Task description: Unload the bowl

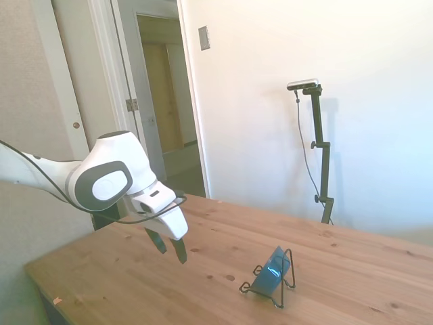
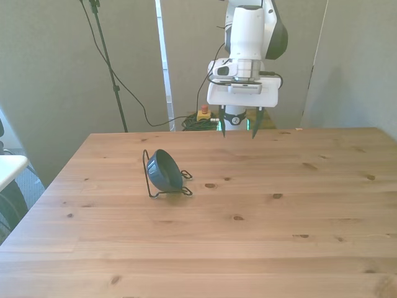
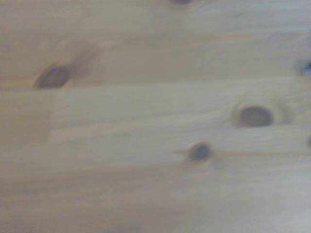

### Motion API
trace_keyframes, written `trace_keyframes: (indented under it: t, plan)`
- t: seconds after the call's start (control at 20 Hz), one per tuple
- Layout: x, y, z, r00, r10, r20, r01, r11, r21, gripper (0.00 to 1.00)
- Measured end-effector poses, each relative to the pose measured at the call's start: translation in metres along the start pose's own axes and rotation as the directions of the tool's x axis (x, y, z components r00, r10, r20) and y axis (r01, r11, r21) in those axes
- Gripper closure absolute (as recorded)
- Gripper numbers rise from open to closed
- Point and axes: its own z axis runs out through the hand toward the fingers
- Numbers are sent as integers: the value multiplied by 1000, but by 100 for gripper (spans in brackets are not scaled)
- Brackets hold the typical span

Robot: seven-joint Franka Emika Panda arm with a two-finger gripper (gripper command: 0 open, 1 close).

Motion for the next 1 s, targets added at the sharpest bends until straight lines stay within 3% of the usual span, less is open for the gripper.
trace_keyframes:
  t: [0.15,0.35,0.65,1.0]
  plan:
    - [56,3,-2,993,106,-54,-105,994,11,0]
    - [67,-3,2,984,133,-117,-136,990,-18,0]
    - [106,-3,32,963,176,-202,-199,975,-102,0]
    - [123,10,33,933,214,-290,-259,957,-130,0]
